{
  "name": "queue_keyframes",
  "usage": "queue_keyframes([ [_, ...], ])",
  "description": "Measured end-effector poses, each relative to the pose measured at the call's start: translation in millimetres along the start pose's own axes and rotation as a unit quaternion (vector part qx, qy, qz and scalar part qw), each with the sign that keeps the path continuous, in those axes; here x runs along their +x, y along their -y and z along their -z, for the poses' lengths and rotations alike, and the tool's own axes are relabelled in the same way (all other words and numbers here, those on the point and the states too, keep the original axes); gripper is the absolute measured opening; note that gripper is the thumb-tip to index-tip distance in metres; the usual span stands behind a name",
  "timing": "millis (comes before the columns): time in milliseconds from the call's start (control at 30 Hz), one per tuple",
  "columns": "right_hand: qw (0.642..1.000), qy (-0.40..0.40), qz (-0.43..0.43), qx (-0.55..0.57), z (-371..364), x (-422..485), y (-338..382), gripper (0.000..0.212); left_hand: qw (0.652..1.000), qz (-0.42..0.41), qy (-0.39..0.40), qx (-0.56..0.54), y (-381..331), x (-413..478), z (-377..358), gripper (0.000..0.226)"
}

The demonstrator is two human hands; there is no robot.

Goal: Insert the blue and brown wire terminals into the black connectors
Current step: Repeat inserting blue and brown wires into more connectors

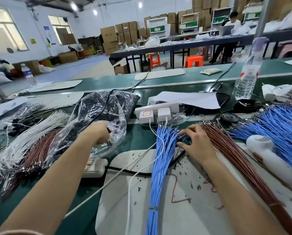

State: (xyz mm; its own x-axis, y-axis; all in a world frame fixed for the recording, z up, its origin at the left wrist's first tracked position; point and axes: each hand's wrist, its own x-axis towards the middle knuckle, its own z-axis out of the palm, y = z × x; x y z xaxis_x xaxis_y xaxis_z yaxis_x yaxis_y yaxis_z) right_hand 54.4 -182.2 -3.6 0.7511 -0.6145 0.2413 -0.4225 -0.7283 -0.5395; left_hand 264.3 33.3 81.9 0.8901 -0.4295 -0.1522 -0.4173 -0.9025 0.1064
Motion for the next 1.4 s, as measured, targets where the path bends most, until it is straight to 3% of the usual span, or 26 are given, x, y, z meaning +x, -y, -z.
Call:
queue_keyframes([
  [100, 1.0, 0.015, 0.009, 0.012, -3.6, -2.1, 2.8, 0.016, 0.998, -0.041, 0.032, -0.038, -16.1, -15.6, 23.5, 0.017],
  [200, 1.0, -0.01, 0.004, 0.011, -5.1, -3.1, 1.2, 0.023, 0.987, -0.14, -0.016, -0.08, -56.0, -40.8, 23.7, 0.026],
  [300, 0.999, -0.016, -0.019, -0.028, -2.6, -3.1, -2.5, 0.014, 0.967, -0.21, 0.005, -0.147, -100.6, -66.3, -9.4, 0.027],
  [367, 0.999, -0.009, -0.027, -0.033, -2.6, -3.6, -2.0, 0.012, 0.963, -0.237, 0.004, -0.125, -123.6, -75.0, -41.9, 0.021],
  [467, 0.999, -0.004, -0.02, -0.027, -4.2, -5.6, 2.8, 0.016, 0.97, -0.234, -0.029, -0.056, -141.4, -77.2, -78.8, 0.021],
  [567, 1.0, 0.011, 0.001, -0.013, -6.6, -7.9, 8.6, 0.019, 0.968, -0.24, -0.056, -0.052, -143.3, -71.9, -90.2, 0.019],
  [700, 1.0, -0.019, 0.012, 0.014, -9.7, -10.6, 15.0, 0.021, 0.957, -0.235, -0.076, -0.152, -132.6, -64.0, -93.6, 0.006],
  [800, 0.998, -0.056, -0.013, -0.019, -12.7, -13.2, 14.8, 0.019, 0.949, -0.24, -0.086, -0.185, -124.7, -55.8, -100.0, 0.014],
  [1033, 0.995, -0.027, -0.06, -0.081, -27.3, -14.1, 24.0, 0.037, 0.911, -0.215, -0.126, -0.329, -113.1, -47.5, -106.9, 0.013],
  [1233, 0.99, -0.003, -0.135, 0.045, -30.2, -13.3, 33.5, 0.015, 0.902, -0.204, -0.126, -0.36, -113.3, -47.2, -107.9, 0.011],
  [1400, 0.956, -0.1, -0.16, 0.225, -20.1, -17.8, 34.6, 0.016, 0.882, -0.229, -0.118, -0.395, -113.2, -48.6, -107.6, 0.014],
])
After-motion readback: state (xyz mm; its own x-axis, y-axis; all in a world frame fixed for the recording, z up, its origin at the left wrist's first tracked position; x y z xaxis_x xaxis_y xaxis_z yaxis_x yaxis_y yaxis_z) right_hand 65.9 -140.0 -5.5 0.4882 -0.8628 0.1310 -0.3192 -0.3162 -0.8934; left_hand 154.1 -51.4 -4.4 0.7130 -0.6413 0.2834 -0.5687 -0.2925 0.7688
